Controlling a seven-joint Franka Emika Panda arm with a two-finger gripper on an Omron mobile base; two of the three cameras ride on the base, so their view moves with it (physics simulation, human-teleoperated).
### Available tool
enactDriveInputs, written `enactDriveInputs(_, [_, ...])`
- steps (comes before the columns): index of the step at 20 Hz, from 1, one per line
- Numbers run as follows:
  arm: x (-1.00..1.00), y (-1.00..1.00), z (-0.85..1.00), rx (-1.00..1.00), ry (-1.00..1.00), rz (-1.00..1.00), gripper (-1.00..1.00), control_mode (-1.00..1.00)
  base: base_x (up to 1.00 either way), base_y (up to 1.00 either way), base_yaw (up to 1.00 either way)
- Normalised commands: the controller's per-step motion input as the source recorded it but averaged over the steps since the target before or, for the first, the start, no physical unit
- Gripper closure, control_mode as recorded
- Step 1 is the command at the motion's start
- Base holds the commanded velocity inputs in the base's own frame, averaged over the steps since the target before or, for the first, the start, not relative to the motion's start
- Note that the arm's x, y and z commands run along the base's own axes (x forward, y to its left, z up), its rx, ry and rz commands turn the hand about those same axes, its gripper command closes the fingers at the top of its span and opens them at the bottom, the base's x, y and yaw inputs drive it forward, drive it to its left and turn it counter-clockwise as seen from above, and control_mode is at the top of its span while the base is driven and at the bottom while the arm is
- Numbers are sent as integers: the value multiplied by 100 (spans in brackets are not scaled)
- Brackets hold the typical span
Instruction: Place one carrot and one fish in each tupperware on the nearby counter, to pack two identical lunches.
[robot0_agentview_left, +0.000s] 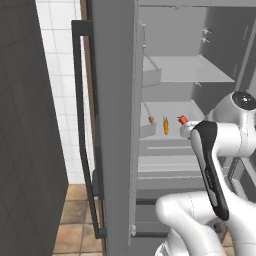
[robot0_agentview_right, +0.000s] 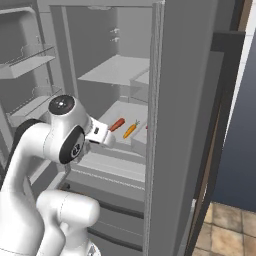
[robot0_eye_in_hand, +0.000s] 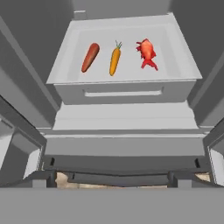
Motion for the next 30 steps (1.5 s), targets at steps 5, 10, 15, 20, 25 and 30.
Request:
enactDriveInputs(5, [76,-1,-42,0,-1,0,-100,-100,0,0,0])
enactDriveInputs(10, [81,-10,-28,1,0,0,-100,-100,0,0,0])
enactDriveInputs(15, [83,-11,-20,2,0,0,-100,-100,0,0,0])
enactDriveInputs(20, [79,-4,-19,1,0,0,-100,-100,0,0,0])
enactDriveInputs(25, [75,0,-24,0,4,0,-100,-100,0,0,0])
enactDriveInputs(30, [62,-9,-22,0,7,0,-100,-100,0,0,0])
